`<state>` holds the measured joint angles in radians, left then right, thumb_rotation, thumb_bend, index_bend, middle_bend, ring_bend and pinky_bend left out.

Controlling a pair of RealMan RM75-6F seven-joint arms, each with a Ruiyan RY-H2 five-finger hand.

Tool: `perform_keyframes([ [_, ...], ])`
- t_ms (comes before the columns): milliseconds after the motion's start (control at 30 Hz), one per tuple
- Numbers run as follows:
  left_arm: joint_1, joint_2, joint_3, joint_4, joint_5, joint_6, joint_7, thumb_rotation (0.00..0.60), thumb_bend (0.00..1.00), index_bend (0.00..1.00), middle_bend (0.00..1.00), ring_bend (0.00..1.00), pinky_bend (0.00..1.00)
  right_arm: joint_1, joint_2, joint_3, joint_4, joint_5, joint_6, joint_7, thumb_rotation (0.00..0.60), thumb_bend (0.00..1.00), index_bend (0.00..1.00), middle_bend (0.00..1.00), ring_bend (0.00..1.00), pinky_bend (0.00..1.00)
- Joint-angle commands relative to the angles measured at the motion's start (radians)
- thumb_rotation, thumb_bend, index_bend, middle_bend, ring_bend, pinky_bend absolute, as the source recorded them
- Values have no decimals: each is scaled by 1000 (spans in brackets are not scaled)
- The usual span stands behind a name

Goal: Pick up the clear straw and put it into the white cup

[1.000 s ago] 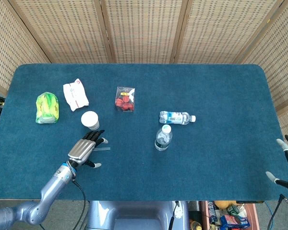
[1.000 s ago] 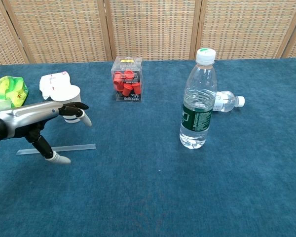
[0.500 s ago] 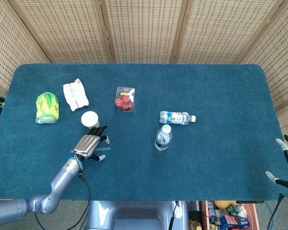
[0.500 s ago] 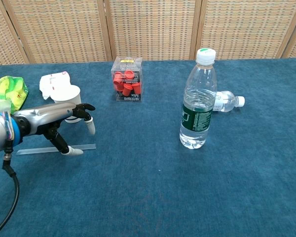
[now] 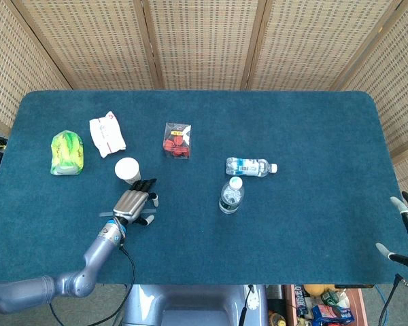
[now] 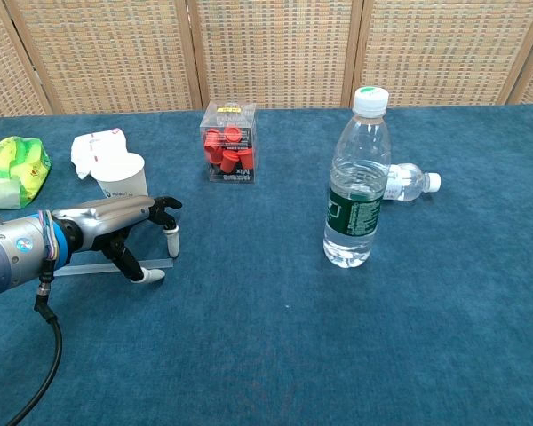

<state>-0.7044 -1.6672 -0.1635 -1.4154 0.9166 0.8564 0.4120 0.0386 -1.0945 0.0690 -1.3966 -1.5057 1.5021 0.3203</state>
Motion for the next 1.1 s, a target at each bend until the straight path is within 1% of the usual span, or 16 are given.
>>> perform_keyframes([
  [33, -3, -4, 3, 5, -6, 4, 2, 600, 337, 467, 0, 0, 0, 0, 0, 0, 1, 2, -2, 2, 600, 0, 0, 0, 0, 0],
  [133, -5, -8, 7, 12, -9, 10, 6, 600, 337, 481, 0, 0, 0, 1, 1, 0, 1, 2, -5, 3, 600, 0, 0, 0, 0, 0],
  [433, -8, -19, 14, 34, -21, 21, 7, 600, 337, 482, 0, 0, 0, 1, 3, -1, 0, 4, -8, 5, 600, 0, 0, 0, 0, 0],
  [633, -9, -19, 16, 45, -26, 15, -4, 600, 386, 491, 0, 0, 0, 3, 3, -2, -1, 4, -13, 1, 600, 0, 0, 0, 0, 0],
  [800, -10, -22, 21, 55, -23, 9, -15, 600, 390, 552, 0, 0, 0, 3, 3, -3, -3, 4, -14, 1, 600, 0, 0, 0, 0, 0],
  [933, -11, -21, 26, 55, -25, 8, -15, 600, 426, 562, 0, 0, 0, 3, 4, -2, -3, 5, -15, 3, 600, 0, 0, 0, 0, 0],
  [1100, -9, -14, 25, 40, -24, 10, -25, 600, 428, 564, 0, 0, 0, 4, 5, -3, -2, 5, -16, 6, 600, 0, 0, 0, 0, 0],
])
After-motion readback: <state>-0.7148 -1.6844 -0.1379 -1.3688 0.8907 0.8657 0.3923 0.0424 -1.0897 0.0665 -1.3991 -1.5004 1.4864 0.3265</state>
